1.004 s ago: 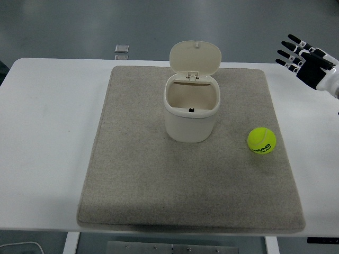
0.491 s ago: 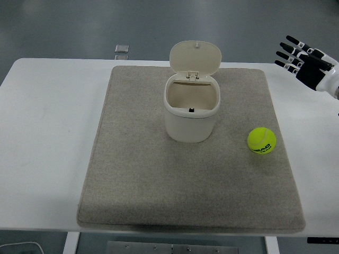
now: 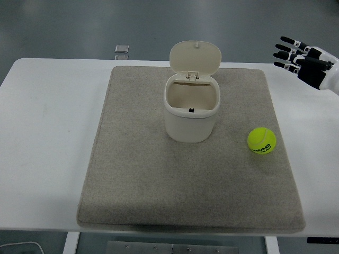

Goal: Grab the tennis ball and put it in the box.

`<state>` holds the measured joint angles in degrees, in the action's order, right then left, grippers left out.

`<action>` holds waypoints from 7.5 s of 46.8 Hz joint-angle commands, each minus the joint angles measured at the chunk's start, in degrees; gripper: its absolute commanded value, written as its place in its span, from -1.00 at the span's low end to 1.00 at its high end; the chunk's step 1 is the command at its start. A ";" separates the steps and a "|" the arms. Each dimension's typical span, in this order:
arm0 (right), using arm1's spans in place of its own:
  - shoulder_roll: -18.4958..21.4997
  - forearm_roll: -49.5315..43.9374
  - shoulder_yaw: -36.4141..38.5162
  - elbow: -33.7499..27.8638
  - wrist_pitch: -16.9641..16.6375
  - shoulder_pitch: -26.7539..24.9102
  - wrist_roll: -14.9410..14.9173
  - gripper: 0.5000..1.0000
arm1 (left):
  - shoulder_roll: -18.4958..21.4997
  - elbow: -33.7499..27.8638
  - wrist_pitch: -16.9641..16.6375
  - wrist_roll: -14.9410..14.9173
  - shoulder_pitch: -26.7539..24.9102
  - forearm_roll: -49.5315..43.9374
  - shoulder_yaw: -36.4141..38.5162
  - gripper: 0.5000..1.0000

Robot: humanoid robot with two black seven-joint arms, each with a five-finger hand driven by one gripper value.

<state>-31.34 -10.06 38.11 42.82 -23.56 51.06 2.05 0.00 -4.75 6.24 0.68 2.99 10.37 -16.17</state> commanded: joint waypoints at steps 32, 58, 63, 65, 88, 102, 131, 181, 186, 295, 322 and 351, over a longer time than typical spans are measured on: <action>-8.03 -25.97 -0.40 6.83 -9.14 -0.61 -11.54 0.73 | 0.00 0.00 0.00 -0.07 0.00 0.00 0.00 0.97; -14.89 -50.58 -0.58 23.45 -8.26 -7.64 -20.77 0.73 | 0.00 0.00 0.00 0.02 0.00 0.00 0.00 0.97; -15.33 -55.15 -0.58 24.24 -8.08 -8.34 -22.70 0.72 | 0.00 0.00 0.00 -0.07 0.00 0.00 0.09 0.97; -15.24 -56.64 -0.66 24.51 -7.47 -8.69 -23.23 0.73 | 0.00 0.00 0.00 -0.07 0.00 0.00 0.00 0.97; -14.36 -66.84 -5.85 25.83 3.60 -11.77 -24.99 0.71 | 0.00 0.00 0.00 0.02 0.00 0.00 0.00 0.97; -13.57 -67.02 -5.94 25.83 4.66 -12.56 -24.82 0.69 | 0.00 0.00 0.00 0.02 0.00 0.00 0.00 0.97; -12.69 -66.93 -5.94 25.83 5.01 -12.91 -24.90 0.24 | 0.00 0.00 0.00 0.02 0.00 0.00 0.09 0.97; -12.69 -66.67 -4.97 25.83 5.01 -12.21 -29.21 -1.00 | 0.00 0.00 0.00 -0.07 0.00 0.00 0.00 0.97; -12.69 -66.50 -4.80 25.91 4.75 -10.19 -30.09 -1.00 | 0.00 0.00 0.00 -0.07 0.00 0.00 0.00 0.97; -0.65 -55.17 -4.97 25.21 -2.10 3.88 -27.45 0.60 | 0.00 0.00 0.00 0.02 0.00 0.00 0.09 0.97; -7.95 -25.73 -4.71 17.83 -2.81 -3.77 -25.61 0.60 | 0.00 0.00 0.00 0.02 0.00 0.00 0.00 0.97; 0.93 0.64 -4.53 6.23 1.14 -2.63 -6.71 0.59 | 0.00 0.00 0.00 0.02 0.00 0.00 0.00 0.97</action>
<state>-31.62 -12.12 33.65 49.30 -23.70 48.39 -5.98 0.00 -4.75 6.24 0.66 2.98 10.37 -16.15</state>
